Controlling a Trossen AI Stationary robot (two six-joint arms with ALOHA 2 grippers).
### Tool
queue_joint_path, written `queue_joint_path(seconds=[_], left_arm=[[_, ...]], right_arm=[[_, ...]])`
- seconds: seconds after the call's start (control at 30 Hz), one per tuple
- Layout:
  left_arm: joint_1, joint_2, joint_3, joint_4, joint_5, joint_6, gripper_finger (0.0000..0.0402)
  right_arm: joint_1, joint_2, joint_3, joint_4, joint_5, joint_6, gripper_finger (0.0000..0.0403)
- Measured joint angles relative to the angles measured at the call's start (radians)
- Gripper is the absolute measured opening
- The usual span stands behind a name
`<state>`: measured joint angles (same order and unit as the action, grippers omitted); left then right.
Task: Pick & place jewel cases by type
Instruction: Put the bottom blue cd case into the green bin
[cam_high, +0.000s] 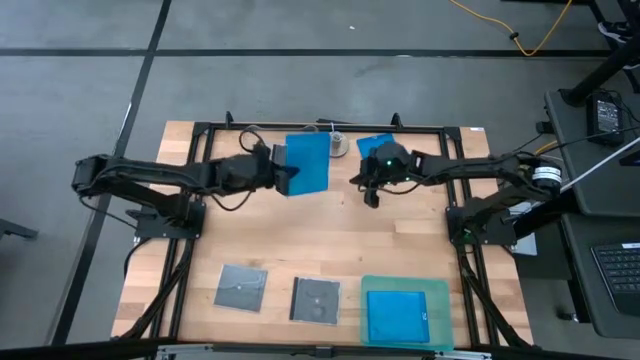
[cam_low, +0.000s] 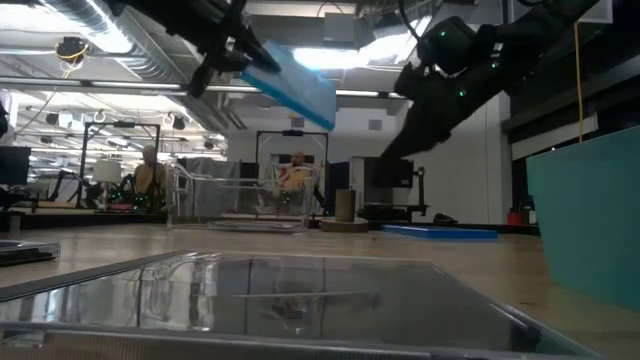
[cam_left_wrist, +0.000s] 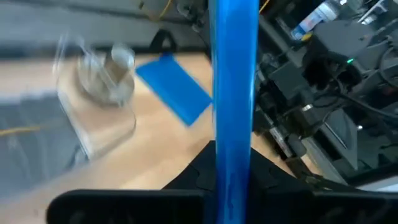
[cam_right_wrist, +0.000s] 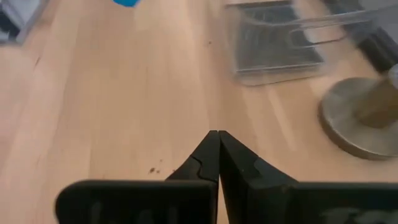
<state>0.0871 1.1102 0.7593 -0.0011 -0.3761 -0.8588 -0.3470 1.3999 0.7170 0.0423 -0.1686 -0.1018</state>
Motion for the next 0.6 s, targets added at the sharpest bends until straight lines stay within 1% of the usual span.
queue_joint_path(seconds=[0.27,0.4,0.6], left_arm=[[0.064,-0.096,0.008,-0.006,0.034,0.206,0.0021],[0.079,-0.126,0.047,-0.002,0.065,0.345,0.0021],[0.098,-0.141,0.118,-0.003,0.128,0.501,0.0021]], right_arm=[[-0.030,-0.084,0.000,-0.004,0.005,0.126,0.0007],[-0.030,-0.133,0.000,-0.003,0.002,0.181,0.0007],[-0.030,-0.190,0.000,0.006,0.002,0.242,0.0007]])
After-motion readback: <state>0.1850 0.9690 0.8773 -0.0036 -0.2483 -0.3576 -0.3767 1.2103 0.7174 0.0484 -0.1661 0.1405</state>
